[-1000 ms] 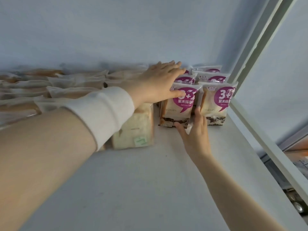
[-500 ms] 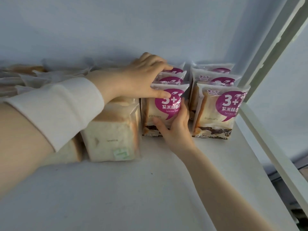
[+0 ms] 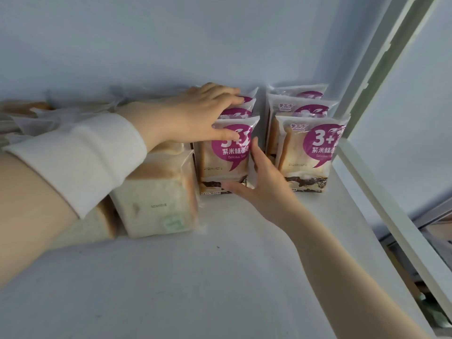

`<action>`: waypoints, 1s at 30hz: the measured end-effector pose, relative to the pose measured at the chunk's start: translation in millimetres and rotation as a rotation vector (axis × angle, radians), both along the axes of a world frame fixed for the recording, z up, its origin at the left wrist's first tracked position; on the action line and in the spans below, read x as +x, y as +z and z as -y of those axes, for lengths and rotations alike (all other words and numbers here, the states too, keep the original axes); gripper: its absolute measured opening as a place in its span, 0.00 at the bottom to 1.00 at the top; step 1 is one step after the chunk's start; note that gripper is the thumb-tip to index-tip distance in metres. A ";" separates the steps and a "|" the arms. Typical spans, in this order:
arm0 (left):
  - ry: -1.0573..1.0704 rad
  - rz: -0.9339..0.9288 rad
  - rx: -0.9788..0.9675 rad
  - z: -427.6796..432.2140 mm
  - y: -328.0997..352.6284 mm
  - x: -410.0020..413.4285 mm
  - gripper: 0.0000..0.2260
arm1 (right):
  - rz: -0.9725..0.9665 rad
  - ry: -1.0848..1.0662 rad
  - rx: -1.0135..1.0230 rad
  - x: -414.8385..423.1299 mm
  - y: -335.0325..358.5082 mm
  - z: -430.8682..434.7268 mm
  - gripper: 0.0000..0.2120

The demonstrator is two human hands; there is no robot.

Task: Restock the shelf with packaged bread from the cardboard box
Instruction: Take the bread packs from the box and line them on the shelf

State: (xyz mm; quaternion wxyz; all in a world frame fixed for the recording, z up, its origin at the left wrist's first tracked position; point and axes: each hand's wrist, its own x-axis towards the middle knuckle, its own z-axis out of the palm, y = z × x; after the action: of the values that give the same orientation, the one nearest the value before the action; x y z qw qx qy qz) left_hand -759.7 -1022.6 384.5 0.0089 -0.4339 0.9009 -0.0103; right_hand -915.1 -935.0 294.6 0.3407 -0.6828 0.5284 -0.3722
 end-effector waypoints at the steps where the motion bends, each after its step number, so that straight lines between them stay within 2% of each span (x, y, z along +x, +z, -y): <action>1: -0.002 -0.006 -0.003 -1.1 2.1 -0.7 0.38 | -0.023 -0.043 -0.092 -10.2 2.5 -10.9 0.42; 4: -0.044 -0.091 -0.044 -5.1 12.0 -13.5 0.44 | 0.102 -0.278 -0.337 -46.0 3.5 -32.7 0.26; 5: -0.065 -0.111 -0.062 -5.4 15.0 -21.5 0.45 | 0.124 -0.377 -0.388 -57.2 0.9 -31.3 0.25; 6: -0.082 -0.112 -0.076 -5.1 16.6 -30.4 0.46 | 0.146 -0.448 -0.401 -67.0 -1.8 -26.4 0.26; 8: -0.094 -0.058 -0.094 -2.8 14.8 -47.3 0.47 | 0.234 -0.507 -0.303 -80.8 -7.7 -11.0 0.37; 10: -0.085 0.008 -0.083 0.2 7.4 -56.6 0.47 | 0.358 -0.482 -0.173 -90.2 -14.9 5.8 0.46; 12: -0.076 0.031 -0.070 3.8 -0.7 -56.7 0.47 | 0.421 -0.375 -0.092 -99.1 -21.6 19.9 0.52; 14: -0.083 0.022 -0.073 5.4 -4.7 -53.9 0.47 | 0.453 -0.256 -0.030 -104.7 -23.8 30.4 0.51; 18: -0.098 -0.033 -0.071 6.4 -7.1 -52.3 0.47 | 0.373 -0.200 -0.027 -86.9 -24.7 45.7 0.36; 22: -0.112 -0.004 -0.106 8.0 -7.8 -51.1 0.47 | 0.330 -0.296 -0.136 -57.8 -30.2 47.6 0.44; 24: -0.118 0.008 -0.114 8.4 -7.8 -50.3 0.47 | 0.285 -0.293 -0.159 -58.6 -30.6 47.1 0.45; 27: -0.127 0.027 -0.113 10.2 -7.0 -49.6 0.48 | 0.278 -0.180 -0.088 -70.7 -27.9 43.9 0.48; 30: -0.114 0.045 -0.089 12.7 -5.6 -42.1 0.53 | 0.315 -0.050 -0.050 -84.0 -25.5 44.2 0.56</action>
State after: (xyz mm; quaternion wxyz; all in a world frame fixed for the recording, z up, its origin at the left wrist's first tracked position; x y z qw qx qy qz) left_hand -801.7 -1035.3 378.9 0.0092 -0.3814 0.9224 -0.0609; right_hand -999.0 -979.2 269.1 0.3929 -0.6107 0.4760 -0.4961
